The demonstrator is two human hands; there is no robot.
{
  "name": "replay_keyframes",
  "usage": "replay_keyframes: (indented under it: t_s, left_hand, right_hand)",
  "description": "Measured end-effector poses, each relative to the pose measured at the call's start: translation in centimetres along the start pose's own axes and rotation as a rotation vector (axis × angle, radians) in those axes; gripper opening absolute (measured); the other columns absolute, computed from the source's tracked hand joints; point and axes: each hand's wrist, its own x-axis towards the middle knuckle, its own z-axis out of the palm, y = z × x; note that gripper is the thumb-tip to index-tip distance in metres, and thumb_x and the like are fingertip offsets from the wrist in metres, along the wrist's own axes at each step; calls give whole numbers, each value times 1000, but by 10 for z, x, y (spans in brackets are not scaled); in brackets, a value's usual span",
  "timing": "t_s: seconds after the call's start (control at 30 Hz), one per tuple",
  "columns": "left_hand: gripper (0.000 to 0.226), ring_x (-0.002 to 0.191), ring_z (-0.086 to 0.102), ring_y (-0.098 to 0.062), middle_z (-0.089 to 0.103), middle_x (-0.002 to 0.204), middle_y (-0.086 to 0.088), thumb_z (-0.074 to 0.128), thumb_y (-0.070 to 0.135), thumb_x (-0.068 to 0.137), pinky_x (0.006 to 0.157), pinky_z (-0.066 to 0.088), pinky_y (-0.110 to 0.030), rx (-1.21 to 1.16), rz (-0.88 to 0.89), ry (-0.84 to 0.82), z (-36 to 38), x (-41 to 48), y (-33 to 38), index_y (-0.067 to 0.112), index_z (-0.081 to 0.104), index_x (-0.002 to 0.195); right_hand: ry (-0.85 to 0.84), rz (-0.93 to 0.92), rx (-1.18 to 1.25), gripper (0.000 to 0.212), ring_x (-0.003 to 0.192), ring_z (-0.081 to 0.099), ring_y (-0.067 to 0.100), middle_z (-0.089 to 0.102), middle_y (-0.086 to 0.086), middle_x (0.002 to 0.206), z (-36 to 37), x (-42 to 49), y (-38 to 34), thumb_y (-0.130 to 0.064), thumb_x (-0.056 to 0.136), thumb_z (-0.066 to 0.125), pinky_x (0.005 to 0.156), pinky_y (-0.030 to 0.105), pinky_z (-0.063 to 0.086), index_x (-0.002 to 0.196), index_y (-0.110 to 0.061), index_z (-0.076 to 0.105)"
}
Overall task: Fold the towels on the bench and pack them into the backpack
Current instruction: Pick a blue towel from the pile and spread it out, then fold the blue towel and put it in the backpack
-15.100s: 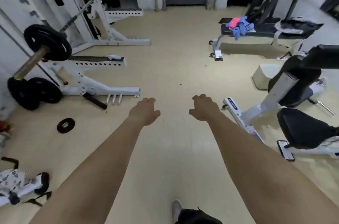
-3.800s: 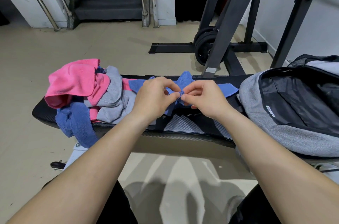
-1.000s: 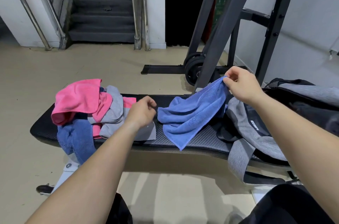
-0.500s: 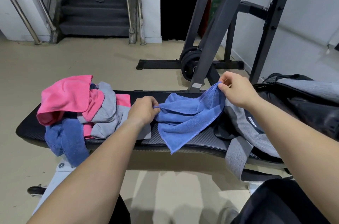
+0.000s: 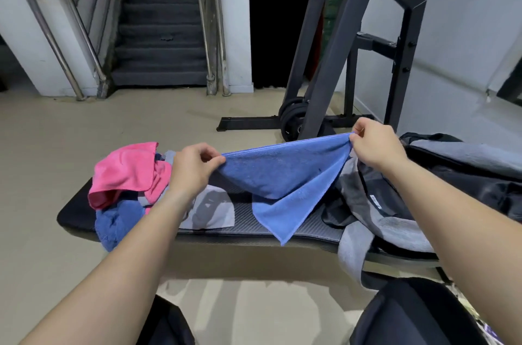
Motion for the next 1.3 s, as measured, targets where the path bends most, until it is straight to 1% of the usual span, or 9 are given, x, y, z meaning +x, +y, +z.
replay_keyframes:
  t_s: [0.1,0.23,0.43,0.57,0.7,0.8,0.93,1.17,1.3]
  left_hand:
    - [17,74,65,-17,67,69,11,80,22,80,69,45,-28,50,38,40,-21,8,25,26,67,69]
    - [12,77,62,-15,64,71,15,75,23,84,70,39,-26,95,117,133,-63,27,68,21,69,75]
    - [7,86,59,-21,64,90,3,64,20,91,75,41,-32,138,206,223,-116,45,109,18,58,93]
    - [20,100,60,-21,65,105,-1,62,22,94,85,42,-30,218,233,182,-128,41,108,17,67,112]
    - [17,90,57,-22,60,93,1,52,26,97,75,37,-30,293,239,180,-127,35,108,20,66,90]
    - [18,83,55,-19,61,88,5,45,28,100,70,36,-32,192,156,190,-122,31,108,18,58,93]
    - [19,85,55,-24,64,90,0,40,32,100,70,39,-34,197,107,184,-111,37,104,20,55,97]
    - [15,86,55,-25,65,95,-1,45,31,99,71,41,-34,287,69,115,-88,55,79,25,57,92]
    - [16,77,65,-26,67,85,1,46,27,96,74,56,-40,142,64,85,-85,54,72,25,57,84]
  right_hand:
    - [26,-16,36,10,85,55,31,62,4,88,-27,1,-18,-21,95,48,68,36,43,89,-18,56]
    - [63,-68,97,10,90,57,31,65,5,93,-70,8,-48,-21,96,48,78,41,51,91,-16,56]
    - [129,-120,203,11,85,53,31,60,7,90,-112,6,-86,-21,99,45,68,37,39,91,-16,51]
    - [90,-113,178,11,85,53,32,61,8,91,-110,-5,-86,-21,99,45,68,37,40,90,-16,49]
    - [121,-109,246,13,84,54,31,59,6,86,-105,-14,-88,-21,101,42,67,37,39,94,-13,49]
    - [60,-89,351,13,86,59,31,62,6,86,-100,-11,-85,-24,99,40,68,39,45,90,-17,47]
    - [19,-89,414,14,89,64,31,63,4,92,-91,-5,-80,-30,101,40,85,48,53,91,-22,46]
    - [-26,-42,406,16,84,62,32,58,2,87,-54,10,-70,-29,102,41,82,52,55,87,-24,44]
    - [-14,-46,415,14,86,63,31,58,3,89,-44,11,-68,-31,103,39,80,55,57,91,-25,42]
